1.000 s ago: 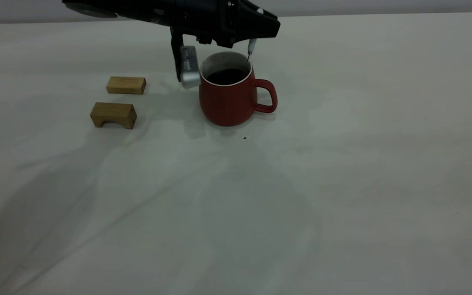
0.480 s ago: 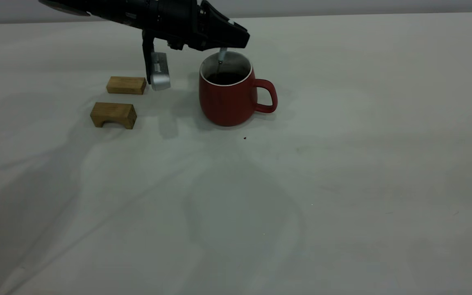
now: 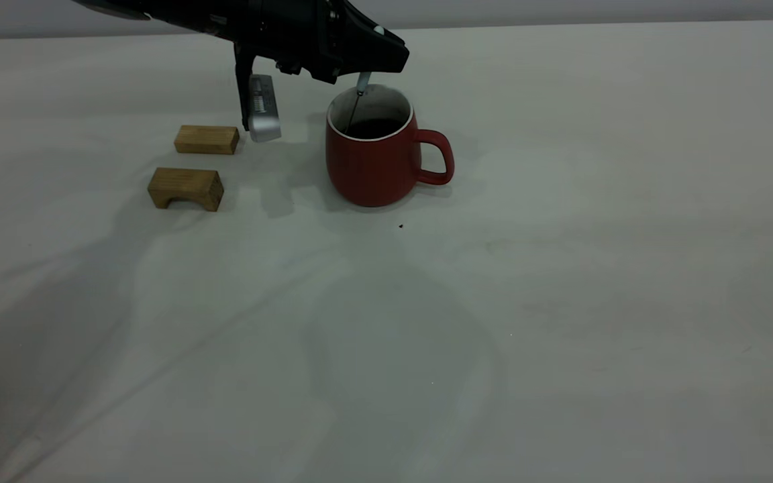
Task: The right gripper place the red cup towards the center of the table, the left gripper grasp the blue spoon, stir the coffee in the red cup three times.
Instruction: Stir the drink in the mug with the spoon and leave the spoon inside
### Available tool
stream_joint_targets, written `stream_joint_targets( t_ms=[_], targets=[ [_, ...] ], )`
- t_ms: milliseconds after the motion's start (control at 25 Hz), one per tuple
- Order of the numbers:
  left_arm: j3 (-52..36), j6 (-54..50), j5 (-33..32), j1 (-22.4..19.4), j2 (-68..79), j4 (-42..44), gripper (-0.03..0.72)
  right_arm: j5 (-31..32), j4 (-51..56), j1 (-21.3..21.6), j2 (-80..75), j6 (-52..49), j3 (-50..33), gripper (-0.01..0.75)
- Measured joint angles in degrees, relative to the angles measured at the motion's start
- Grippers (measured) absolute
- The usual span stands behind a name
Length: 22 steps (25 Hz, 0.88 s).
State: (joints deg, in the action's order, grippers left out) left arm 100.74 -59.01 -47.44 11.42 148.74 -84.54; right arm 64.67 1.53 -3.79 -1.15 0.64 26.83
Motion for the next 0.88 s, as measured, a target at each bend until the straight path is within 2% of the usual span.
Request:
stream_joint_targets(
  t_ms=[320,440,560,680,880],
  targets=[
    [0.00,0.07,-2.41,0.00,0.00,0.88,0.148,0.00,0.00,0.00,0.00,-0.02,0.00,0.579],
    [0.00,0.07,-3.41,0.00,0.00,1.22,0.250,0.00,0.00,0.00,0.00,-0.02,0.00,0.579],
    [0.00,1.23,-4.26,0.00,0.00,3.08,0.388,0.00,0.00,0.00,0.00,-0.02,0.00,0.579],
    [0.00,7.88,-4.33,0.00,-0.12,5.05,0.482,0.00,0.00,0.00,0.00,-0.02,0.00,0.579],
    [0.00,30.27,-4.35,0.00,-3.97,8.83,0.508,0.00,0.00,0.00,0.00,-0.02,0.00,0.579]
  ],
)
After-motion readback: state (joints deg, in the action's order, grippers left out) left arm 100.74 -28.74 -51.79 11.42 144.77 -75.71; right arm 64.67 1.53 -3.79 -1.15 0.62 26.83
